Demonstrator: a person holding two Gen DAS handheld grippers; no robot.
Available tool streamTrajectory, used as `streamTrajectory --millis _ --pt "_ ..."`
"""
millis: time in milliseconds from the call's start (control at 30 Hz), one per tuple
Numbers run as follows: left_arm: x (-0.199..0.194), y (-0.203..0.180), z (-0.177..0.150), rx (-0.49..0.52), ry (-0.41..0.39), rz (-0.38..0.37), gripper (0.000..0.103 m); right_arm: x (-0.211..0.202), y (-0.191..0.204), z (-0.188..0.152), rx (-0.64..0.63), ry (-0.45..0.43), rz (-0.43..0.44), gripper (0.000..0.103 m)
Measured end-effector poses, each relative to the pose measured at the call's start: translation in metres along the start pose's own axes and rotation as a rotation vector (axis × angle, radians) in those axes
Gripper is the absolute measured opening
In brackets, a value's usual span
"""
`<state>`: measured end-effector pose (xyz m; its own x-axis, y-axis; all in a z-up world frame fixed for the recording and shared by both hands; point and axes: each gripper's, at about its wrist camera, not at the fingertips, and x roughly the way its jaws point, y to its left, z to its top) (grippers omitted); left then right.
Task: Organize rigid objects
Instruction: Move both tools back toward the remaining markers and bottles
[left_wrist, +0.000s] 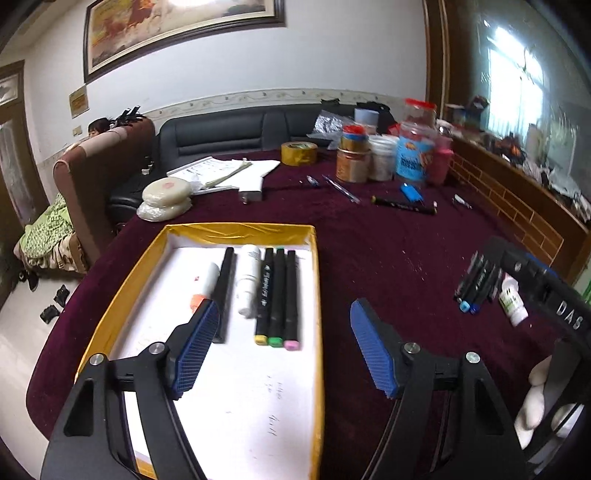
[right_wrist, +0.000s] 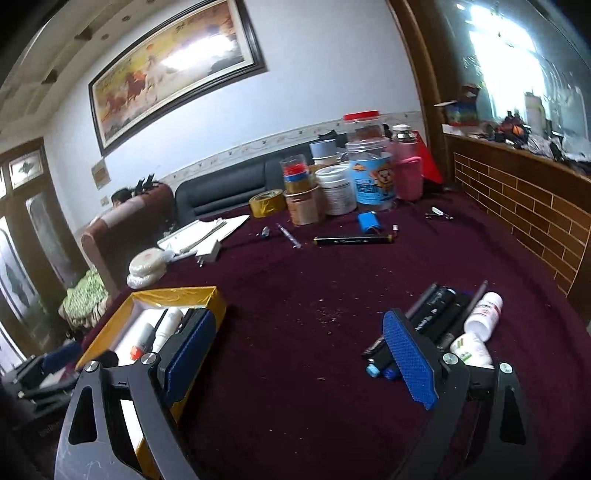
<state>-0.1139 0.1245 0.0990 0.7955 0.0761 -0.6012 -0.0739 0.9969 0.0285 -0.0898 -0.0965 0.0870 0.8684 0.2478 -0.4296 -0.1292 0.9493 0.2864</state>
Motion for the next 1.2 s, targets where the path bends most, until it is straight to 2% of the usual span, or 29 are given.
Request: streamTrajectory --millis 267,400,667,867,967,1067,1200 --pt "-0.002 -0.035 -0.004 0.064 0.030 -0.002 0.074 -0.013 -0.039 -0.008 0.063 -0.001 -0.006 0.089" --pt "0.003 -0.051 -0.007 0.093 0.060 -0.030 0.074 -0.013 -0.060 -0.010 0.117 0.008 -0.026 0.089" --pt "0.016 -0.081 -0.020 0.111 0.139 -0.151 0.073 -0.019 -0.089 -0.012 0.167 -0.007 -0.074 0.089" --pt "0.039 -0.115 -0.033 0.138 0.238 -0.305 0.073 -0.026 -0.133 -0.002 0.186 -0.024 -0.212 0.089" --pt "0.051 -0.131 -0.029 0.143 0.251 -0.372 0.073 -0.026 -0.158 0.000 0.216 -0.018 -0.300 0.089" --pt "0.067 -0.147 -0.023 0.153 0.237 -0.398 0.073 -0.021 -0.178 0.000 0.257 0.005 -0.354 0.089" --pt "0.089 -0.153 -0.020 0.121 0.270 -0.423 0.073 -0.009 -0.200 0.002 0.344 0.043 -0.350 0.089"
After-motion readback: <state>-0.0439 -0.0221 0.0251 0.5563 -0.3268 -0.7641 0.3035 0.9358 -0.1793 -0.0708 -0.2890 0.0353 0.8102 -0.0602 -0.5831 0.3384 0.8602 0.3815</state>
